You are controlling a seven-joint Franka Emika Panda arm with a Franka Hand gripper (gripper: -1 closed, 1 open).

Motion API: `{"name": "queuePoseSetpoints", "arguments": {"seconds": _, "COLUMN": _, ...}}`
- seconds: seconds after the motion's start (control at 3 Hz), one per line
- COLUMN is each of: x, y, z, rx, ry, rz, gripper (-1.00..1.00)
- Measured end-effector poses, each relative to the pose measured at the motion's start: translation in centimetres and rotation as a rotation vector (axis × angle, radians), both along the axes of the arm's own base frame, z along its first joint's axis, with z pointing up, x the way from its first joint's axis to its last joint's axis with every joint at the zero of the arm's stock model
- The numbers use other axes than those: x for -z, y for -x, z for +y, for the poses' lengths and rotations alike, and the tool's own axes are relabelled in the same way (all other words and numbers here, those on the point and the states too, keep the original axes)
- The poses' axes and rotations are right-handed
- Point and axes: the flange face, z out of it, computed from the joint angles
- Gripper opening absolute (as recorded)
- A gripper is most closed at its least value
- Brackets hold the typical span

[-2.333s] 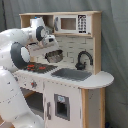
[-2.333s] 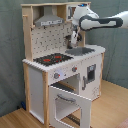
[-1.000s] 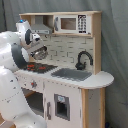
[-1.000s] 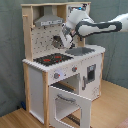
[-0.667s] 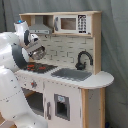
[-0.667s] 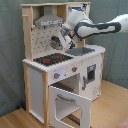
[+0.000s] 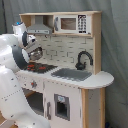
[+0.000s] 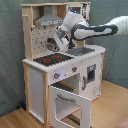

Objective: Play with the kitchen

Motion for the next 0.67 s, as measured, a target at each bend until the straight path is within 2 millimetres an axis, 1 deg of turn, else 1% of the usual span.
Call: {"name": "queuePoseSetpoints", "arguments": {"seconds": 0.67, "x": 1.1, "y": -1.6, "z": 2.2, "rx": -0.061, "ry": 0.019, "rz": -0.012, "gripper": -1.00}}
